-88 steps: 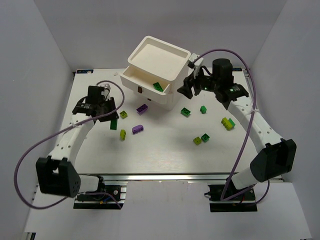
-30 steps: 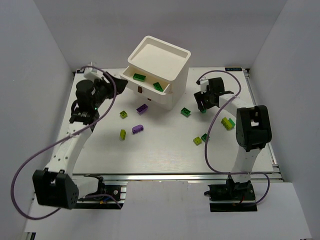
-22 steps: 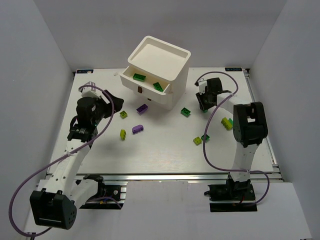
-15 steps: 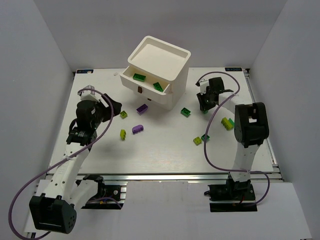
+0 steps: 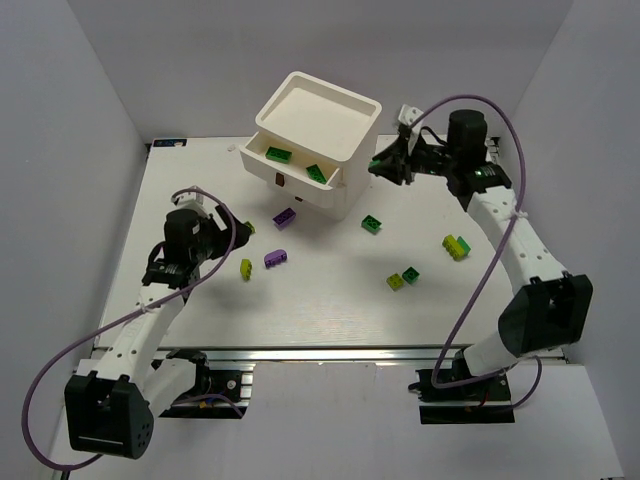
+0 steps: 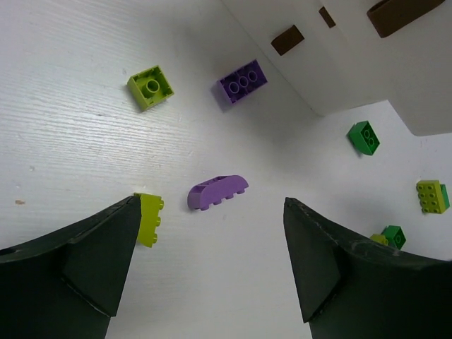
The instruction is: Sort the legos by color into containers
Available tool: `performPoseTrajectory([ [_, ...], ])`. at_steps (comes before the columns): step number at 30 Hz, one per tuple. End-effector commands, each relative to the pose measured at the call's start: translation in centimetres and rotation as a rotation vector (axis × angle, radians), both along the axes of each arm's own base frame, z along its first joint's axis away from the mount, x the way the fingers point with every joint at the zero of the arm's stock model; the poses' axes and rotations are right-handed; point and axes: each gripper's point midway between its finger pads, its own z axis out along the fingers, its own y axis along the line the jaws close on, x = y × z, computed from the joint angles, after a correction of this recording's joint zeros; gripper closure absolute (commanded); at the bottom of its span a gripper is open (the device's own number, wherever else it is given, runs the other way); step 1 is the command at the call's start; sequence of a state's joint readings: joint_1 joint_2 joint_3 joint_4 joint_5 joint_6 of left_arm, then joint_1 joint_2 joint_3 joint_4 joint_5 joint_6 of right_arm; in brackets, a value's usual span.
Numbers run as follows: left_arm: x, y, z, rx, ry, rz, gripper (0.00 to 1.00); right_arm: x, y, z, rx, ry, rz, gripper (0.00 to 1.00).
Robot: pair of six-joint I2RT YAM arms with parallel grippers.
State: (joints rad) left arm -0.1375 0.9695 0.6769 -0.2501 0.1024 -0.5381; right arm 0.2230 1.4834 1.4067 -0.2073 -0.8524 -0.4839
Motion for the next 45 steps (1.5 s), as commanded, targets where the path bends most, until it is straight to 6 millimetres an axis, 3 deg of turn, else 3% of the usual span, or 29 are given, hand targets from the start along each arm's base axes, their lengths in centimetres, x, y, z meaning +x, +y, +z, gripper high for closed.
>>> performPoseTrajectory([
  [1, 0.2, -1.1, 0.7, -0.031, -0.035, -0.062, 0.08, 0.1, 4.1, 0.9, 0.072, 0.042, 0.125, 0.90],
  [5, 0.2, -1.5, 0.7, -0.052, -0.048, -0.078, 0.08, 2.7, 8.7, 3.3, 0.111, 0.035, 0.117, 0.85],
  [7, 0.0, -1.6, 0.9, -0.057, -0.056, -0.081, 0.08, 3.2, 10.8, 3.6, 0.116, 0.052, 0.101, 0.84],
  [8, 0.0, -1.6, 1.0, -0.061, -0.061, -0.078, 0.07, 4.1, 11.7, 2.5, 0.109, 0.082, 0.095, 0.82],
  [9, -0.1, -1.6, 1.0, -0.064, -0.063, -0.079, 0.08, 4.5, 12.1, 3.5, 0.118, 0.066, 0.086, 0.82],
  [10, -0.2, -1.5, 1.2, -0.064, -0.069, -0.076, 0.07, 4.8, 13.1, 2.8, 0.111, 0.077, 0.080, 0.80],
  [13, -0.7, -1.5, 1.3, -0.069, -0.074, -0.070, 0.07, 5.8, 13.9, 2.1, 0.090, 0.073, 0.041, 0.72],
  [15, -0.9, -1.4, 1.3, -0.074, -0.075, -0.066, 0.07, 6.0, 14.4, 1.5, 0.073, 0.077, 0.023, 0.60],
  [16, -1.0, -1.5, 1.2, -0.078, -0.076, -0.068, 0.07, 6.6, 14.2, 0.9, 0.061, 0.079, -0.004, 0.49],
  [18, -1.1, -1.6, 1.3, -0.082, -0.081, -0.073, 0.07, 6.9, 14.3, 0.6, 0.049, 0.075, -0.022, 0.41],
  [24, -0.8, -2.1, 1.4, -0.094, -0.083, -0.103, 0.07, 7.2, 14.2, 2.3, 0.068, 0.063, -0.036, 0.34],
  [27, -0.6, -2.2, 1.6, -0.093, -0.088, -0.109, 0.07, 6.0, 13.6, 5.3, 0.112, 0.049, -0.021, 0.39],
  [28, -0.5, -2.2, 1.6, -0.092, -0.087, -0.110, 0.07, 5.0, 12.8, 7.4, 0.134, 0.010, -0.024, 0.42],
  [30, -0.5, -2.3, 1.4, -0.094, -0.086, -0.112, 0.07, 4.5, 11.7, 6.8, 0.134, 0.002, -0.056, 0.47],
  [32, -0.5, -2.4, 1.0, -0.101, -0.082, -0.112, 0.07, 2.8, 9.9, 6.0, 0.152, -0.010, -0.095, 0.64],
  [33, -0.6, -2.5, 1.0, -0.106, -0.084, -0.118, 0.07, 3.1, 8.6, 6.3, 0.175, -0.041, -0.162, 0.69],
  [34, -0.5, -2.5, 0.9, -0.109, -0.083, -0.118, 0.07, 2.0, 6.7, 7.9, 0.213, -0.083, -0.218, 0.82],
  [35, -0.5, -2.5, 0.8, -0.110, -0.083, -0.118, 0.07, 2.0, 5.7, 4.8, 0.204, -0.064, -0.261, 0.88],
  [36, -0.5, -2.6, 0.7, -0.111, -0.078, -0.120, 0.07, 1.5, 3.8, 5.7, 0.218, -0.100, -0.318, 0.96],
  [37, -0.4, -2.6, 0.8, -0.111, -0.081, -0.122, 0.07, 1.3, 3.0, 4.9, 0.205, -0.097, -0.341, 0.98],
  [38, -0.4, -2.7, 0.9, -0.113, -0.086, -0.127, 0.07, 1.0, 1.9, 2.5, 0.159, -0.046, -0.370, 0.98],
  [41, -0.2, -2.8, 1.0, -0.109, -0.087, -0.132, 0.07, 0.3, -0.3, 0.4, 0.082, 0.011, -0.408, 0.94],
  [42, -0.2, -2.8, 1.0, -0.108, -0.086, -0.133, 0.07, -0.3, -1.0, -2.1, 0.016, 0.078, -0.415, 0.90],
  [44, 0.0, -2.9, 0.8, -0.109, -0.082, -0.142, 0.07, -0.4, -2.0, -4.9, -0.056, 0.135, -0.430, 0.78],
  [45, 0.0, -3.0, 0.7, -0.108, -0.078, -0.145, 0.07, -0.6, -2.6, -8.0, -0.118, 0.212, -0.438, 0.62],
])
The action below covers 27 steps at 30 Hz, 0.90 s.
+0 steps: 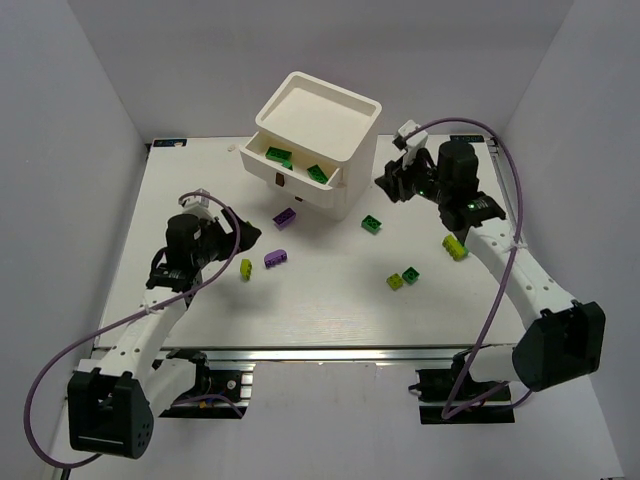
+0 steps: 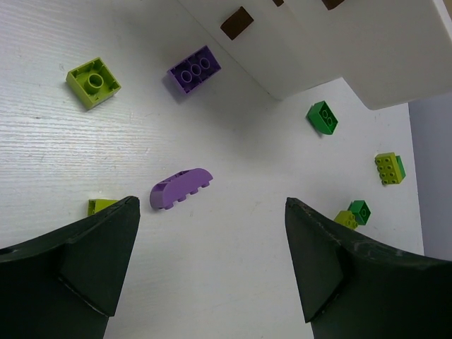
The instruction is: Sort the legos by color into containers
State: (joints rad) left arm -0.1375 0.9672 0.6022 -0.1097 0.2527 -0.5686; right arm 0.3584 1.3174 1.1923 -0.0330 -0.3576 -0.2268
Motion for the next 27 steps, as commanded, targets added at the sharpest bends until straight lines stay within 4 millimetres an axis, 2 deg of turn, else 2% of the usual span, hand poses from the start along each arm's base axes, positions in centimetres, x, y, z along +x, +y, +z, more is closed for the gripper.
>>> performPoseTrajectory([
  [1, 0.5, -0.5, 0.8, -0.011, -0.033, -0.032, 0.07, -0.4, -2.2, -8.6, -0.160, 0.218, -0.033, 0.48],
  [2, 0.6, -0.5, 0.7, -0.012, -0.031, -0.031, 0.07, -0.3, -2.6, -10.1, -0.184, 0.259, -0.037, 0.32],
  [3, 0.6, -0.6, 0.7, -0.014, -0.030, -0.036, 0.07, -0.3, -2.6, -12.5, -0.212, 0.326, -0.027, 0.21],
  [6, 0.9, -0.6, 1.2, -0.009, -0.040, -0.037, 0.07, -0.1, -3.4, -16.4, -0.244, 0.377, -0.047, 0.18],
  [8, 0.9, -0.5, 1.4, -0.005, -0.043, -0.030, 0.07, 0.2, -3.2, -18.1, -0.268, 0.372, -0.038, 0.14],
  [10, 0.7, -0.3, 1.5, -0.003, -0.048, -0.025, 0.07, 1.0, -3.3, -18.8, -0.278, 0.370, -0.047, 0.12],
  [11, 0.6, -0.3, 1.3, -0.002, -0.045, -0.025, 0.07, 1.3, -3.4, -20.3, -0.293, 0.402, -0.051, 0.12],
  [12, 0.5, -0.3, 1.3, -0.005, -0.041, -0.021, 0.07, 2.0, -3.1, -20.2, -0.294, 0.396, -0.055, 0.11],
  [14, 0.3, -0.3, 1.2, -0.013, -0.041, -0.017, 0.07, 2.5, -3.2, -22.1, -0.316, 0.445, -0.060, 0.11],
  [18, 0.0, -0.3, 1.1, -0.018, -0.041, -0.005, 0.07, 3.5, -2.5, -22.9, -0.342, 0.427, -0.030, 0.11],
  [22, -0.2, -0.3, 1.1, -0.019, -0.037, -0.001, 0.07, 5.0, -2.3, -24.7, -0.388, 0.432, -0.041, 0.11],
  [25, -0.3, -0.2, 1.1, -0.014, -0.036, -0.001, 0.07, 5.6, -2.2, -25.3, -0.394, 0.432, -0.047, 0.14],
  [27, -0.3, -0.2, 1.1, -0.014, -0.033, -0.001, 0.07, 6.1, -1.7, -25.0, -0.375, 0.403, -0.037, 0.15],
])
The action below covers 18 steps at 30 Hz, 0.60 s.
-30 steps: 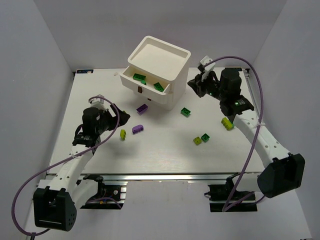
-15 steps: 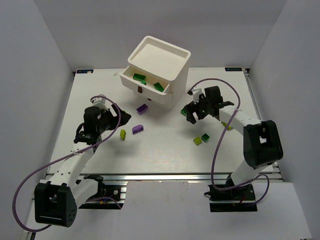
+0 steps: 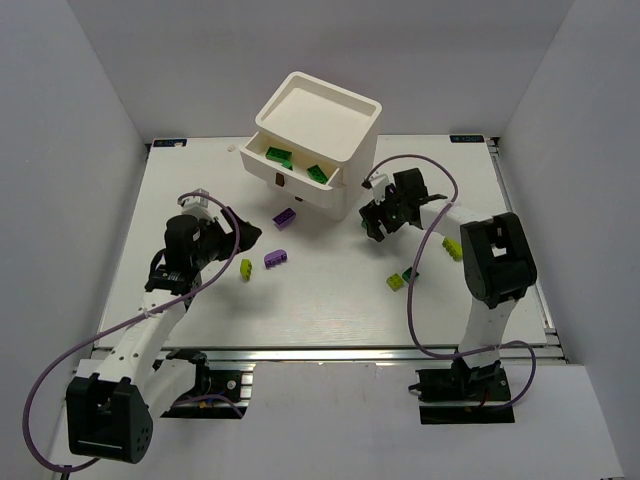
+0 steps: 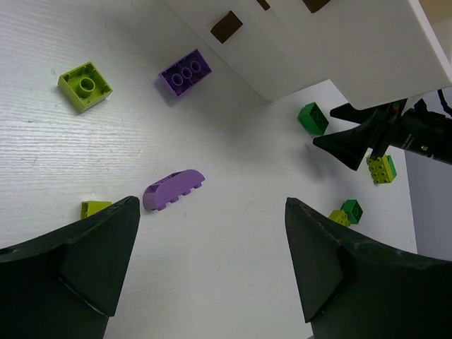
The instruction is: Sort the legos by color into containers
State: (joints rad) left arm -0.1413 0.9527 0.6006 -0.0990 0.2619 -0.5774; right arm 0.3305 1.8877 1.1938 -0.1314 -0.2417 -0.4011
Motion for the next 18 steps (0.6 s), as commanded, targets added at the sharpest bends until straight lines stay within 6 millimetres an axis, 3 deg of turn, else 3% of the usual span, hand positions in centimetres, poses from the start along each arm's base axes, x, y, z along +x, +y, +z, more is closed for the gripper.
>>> performPoseTrajectory([
  [1, -0.3, 0.1, 0.4, 0.002, -0.014, 0.007, 0.07, 2.2, 1.0, 1.6, 0.024, -0.098, 0.021, 0.18],
  [9, 0.0, -0.1, 0.3, 0.000, -0.009, 0.001, 0.07, 2.1, 1.9, 0.9, 0.040, -0.079, 0.064, 0.38],
  [14, 0.1, -0.2, 0.1, -0.005, -0.008, -0.003, 0.07, 1.7, 2.3, 0.6, 0.045, -0.067, 0.083, 0.57],
  [17, 0.2, -0.3, 0.2, -0.005, -0.009, -0.010, 0.07, 1.4, 2.3, 1.2, 0.052, -0.064, 0.100, 0.71],
  [18, 0.2, -0.3, 0.2, -0.001, -0.007, -0.010, 0.07, 1.3, 2.2, 2.4, 0.066, -0.077, 0.103, 0.77],
])
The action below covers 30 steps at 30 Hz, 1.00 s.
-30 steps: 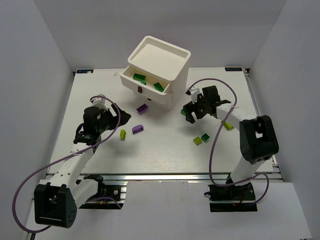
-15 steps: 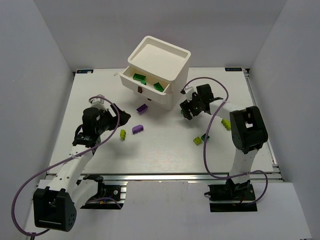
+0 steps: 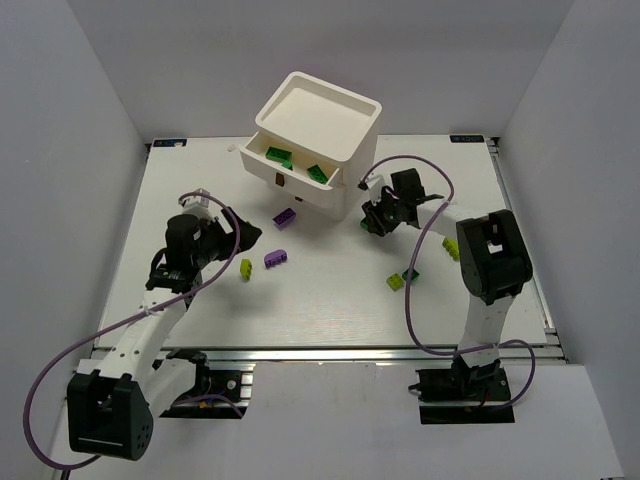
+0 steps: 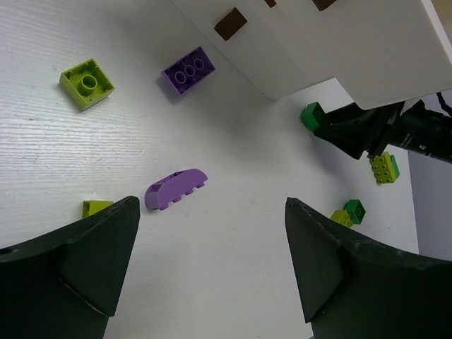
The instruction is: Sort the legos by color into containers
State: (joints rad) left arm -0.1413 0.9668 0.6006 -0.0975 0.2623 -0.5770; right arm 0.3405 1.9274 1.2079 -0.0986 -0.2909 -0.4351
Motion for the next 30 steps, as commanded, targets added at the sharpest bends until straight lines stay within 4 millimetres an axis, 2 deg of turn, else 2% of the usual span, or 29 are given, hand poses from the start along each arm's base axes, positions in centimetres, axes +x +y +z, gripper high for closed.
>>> performPoseTrajectory([
  [1, 0.2, -0.2, 0.9, 0.000, -0.025, -0.011, 0.07, 0.4, 0.7, 3.5, 0.047, -0.049, 0.047, 0.80],
  [2, 0.2, -0.2, 0.9, 0.002, -0.026, -0.014, 0.07, 0.0, 0.5, 4.3, 0.046, -0.063, 0.072, 0.81],
  [3, 0.2, -0.2, 1.0, 0.003, -0.030, -0.014, 0.07, -0.9, 1.0, 6.9, 0.099, -0.092, 0.129, 0.82],
  [4, 0.1, -0.2, 0.9, 0.006, -0.028, -0.015, 0.07, -2.1, 1.2, 7.8, 0.123, -0.094, 0.183, 0.83],
  [5, 0.0, -0.3, 1.0, 0.003, -0.034, -0.023, 0.07, -3.7, 1.0, 8.6, 0.119, -0.106, 0.277, 0.83],
  [6, 0.0, -0.4, 1.1, 0.000, -0.040, -0.029, 0.07, -5.9, 2.0, 12.1, 0.204, -0.160, 0.395, 0.83],
  [8, -0.2, -0.7, 1.2, -0.010, -0.057, -0.045, 0.06, -9.1, 2.4, 14.2, 0.247, -0.184, 0.529, 0.83],
  [9, -0.2, -0.8, 1.2, -0.015, -0.065, -0.050, 0.07, -10.5, 3.1, 16.7, 0.282, -0.262, 0.619, 0.83],
  [11, -0.3, -1.0, 1.1, -0.024, -0.064, -0.060, 0.07, -11.8, 4.0, 20.1, 0.350, -0.316, 0.678, 0.83],
  [12, -0.3, -1.1, 1.1, -0.028, -0.065, -0.066, 0.07, -12.0, 4.7, 21.2, 0.368, -0.330, 0.690, 0.84],
  [14, -0.3, -1.2, 1.2, -0.030, -0.066, -0.071, 0.07, -10.6, 6.0, 24.3, 0.416, -0.371, 0.643, 0.84],
  [17, -0.2, -1.3, 1.4, -0.031, -0.071, -0.076, 0.07, -7.9, 8.5, 26.9, 0.422, -0.448, 0.582, 0.84],
  [19, -0.1, -1.4, 1.6, -0.034, -0.074, -0.081, 0.07, -7.1, 10.6, 27.8, 0.443, -0.428, 0.548, 0.83],
  [20, 0.0, -1.5, 1.9, -0.035, -0.083, -0.086, 0.07, -5.2, 11.5, 28.7, 0.430, -0.452, 0.500, 0.82],
  [23, -0.1, -1.8, 2.0, -0.042, -0.088, -0.107, 0.07, -2.3, 14.0, 30.2, 0.431, -0.459, 0.419, 0.82],
  [24, -0.2, -2.0, 2.0, -0.048, -0.083, -0.116, 0.07, -1.8, 14.3, 30.2, 0.424, -0.448, 0.401, 0.81],
  [25, -0.1, -2.4, 2.7, -0.055, -0.113, -0.131, 0.07, -0.8, 15.1, 29.2, 0.409, -0.429, 0.378, 0.80],
  [26, -0.1, -2.5, 2.8, -0.059, -0.119, -0.136, 0.07, -0.5, 15.6, 30.9, 0.417, -0.460, 0.385, 0.79],
  [27, -0.1, -2.6, 3.2, -0.064, -0.128, -0.141, 0.07, -0.3, 15.7, 30.4, 0.403, -0.445, 0.381, 0.77],
  [28, -0.3, -2.8, 3.2, -0.070, -0.128, -0.152, 0.07, 0.3, 16.0, 29.6, 0.382, -0.440, 0.366, 0.74],
  [30, -0.3, -3.0, 3.8, -0.078, -0.141, -0.164, 0.07, 0.4, 16.2, 29.7, 0.370, -0.442, 0.375, 0.59],
])
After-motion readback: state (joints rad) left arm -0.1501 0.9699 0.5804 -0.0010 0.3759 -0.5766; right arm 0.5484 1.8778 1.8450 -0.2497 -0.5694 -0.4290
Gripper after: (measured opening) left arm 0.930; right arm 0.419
